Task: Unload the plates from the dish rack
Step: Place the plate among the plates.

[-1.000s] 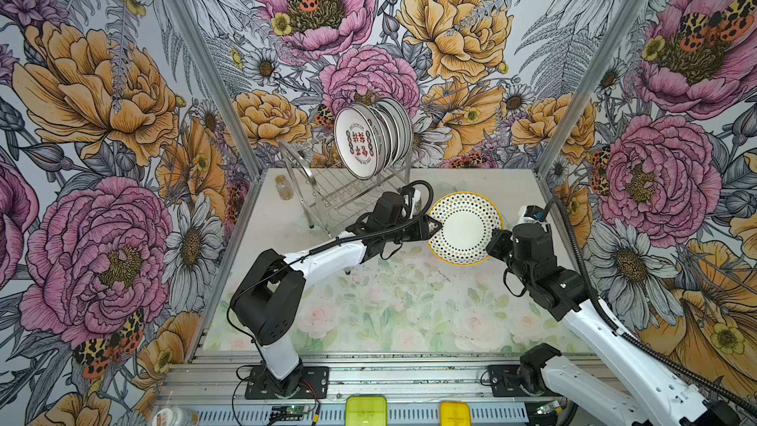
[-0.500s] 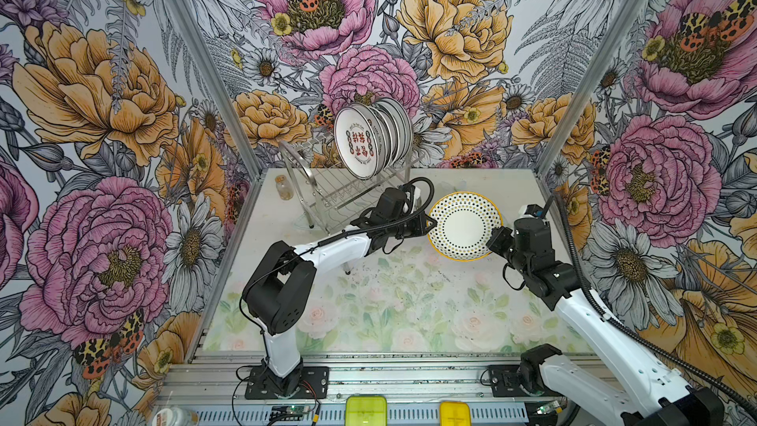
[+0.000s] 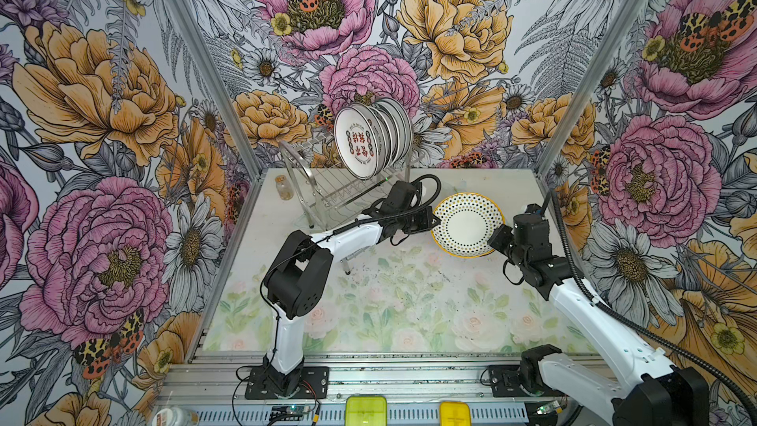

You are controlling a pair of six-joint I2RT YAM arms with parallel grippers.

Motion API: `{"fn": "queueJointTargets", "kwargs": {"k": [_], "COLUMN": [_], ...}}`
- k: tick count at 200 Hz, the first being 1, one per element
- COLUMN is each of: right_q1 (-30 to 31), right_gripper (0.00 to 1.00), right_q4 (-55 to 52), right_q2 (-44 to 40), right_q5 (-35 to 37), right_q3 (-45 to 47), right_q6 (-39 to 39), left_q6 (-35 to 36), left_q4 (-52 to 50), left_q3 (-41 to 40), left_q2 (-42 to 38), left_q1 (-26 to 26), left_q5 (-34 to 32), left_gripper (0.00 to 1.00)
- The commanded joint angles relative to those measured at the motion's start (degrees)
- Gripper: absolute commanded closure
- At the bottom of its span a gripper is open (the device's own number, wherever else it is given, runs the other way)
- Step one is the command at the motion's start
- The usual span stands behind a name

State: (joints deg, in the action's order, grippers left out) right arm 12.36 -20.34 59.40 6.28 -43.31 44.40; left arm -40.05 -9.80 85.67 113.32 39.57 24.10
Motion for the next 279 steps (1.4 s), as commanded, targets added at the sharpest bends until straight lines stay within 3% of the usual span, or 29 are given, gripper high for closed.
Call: {"fn": "queueJointTargets", "kwargs": {"k": [1, 58, 90, 139, 279], "right_q1": [-0.2, -4.8, -8.8, -11.7, -14.5], "right_gripper": [0.82, 0.49, 0.39, 0.32, 0.26], "right_q4": [9.7, 9.2, 8.0, 3.1, 2.2], "right_q2": [0.1, 1.8, 1.9, 2.3, 5.2], "right_q5": [-5.7, -6.3, -5.8, 8.2, 4.2], "right_q3": [-1.9, -0.8, 1.5, 2.0, -4.5], "right_q6": [0.0, 0.9, 2.3, -1.7, -11.9], "left_q6": [3.4, 2.9, 2.1, 0.4, 1.5], "left_q4": [-3.0, -6.6, -8.2, -10.0, -22.0], "left_q3": [3.2, 8.4, 10.9, 16.2, 42.9], "left_q2": [1.1, 3.2, 4.7, 8.4, 26.3], "left_q1": [2.0, 1.8, 1.7, 2.0, 2.0], "left_q5": [1.5, -0.8, -1.8, -3.9, -7.2], "left_gripper": [1.0, 1.0, 1.0, 1.0, 1.0]}}
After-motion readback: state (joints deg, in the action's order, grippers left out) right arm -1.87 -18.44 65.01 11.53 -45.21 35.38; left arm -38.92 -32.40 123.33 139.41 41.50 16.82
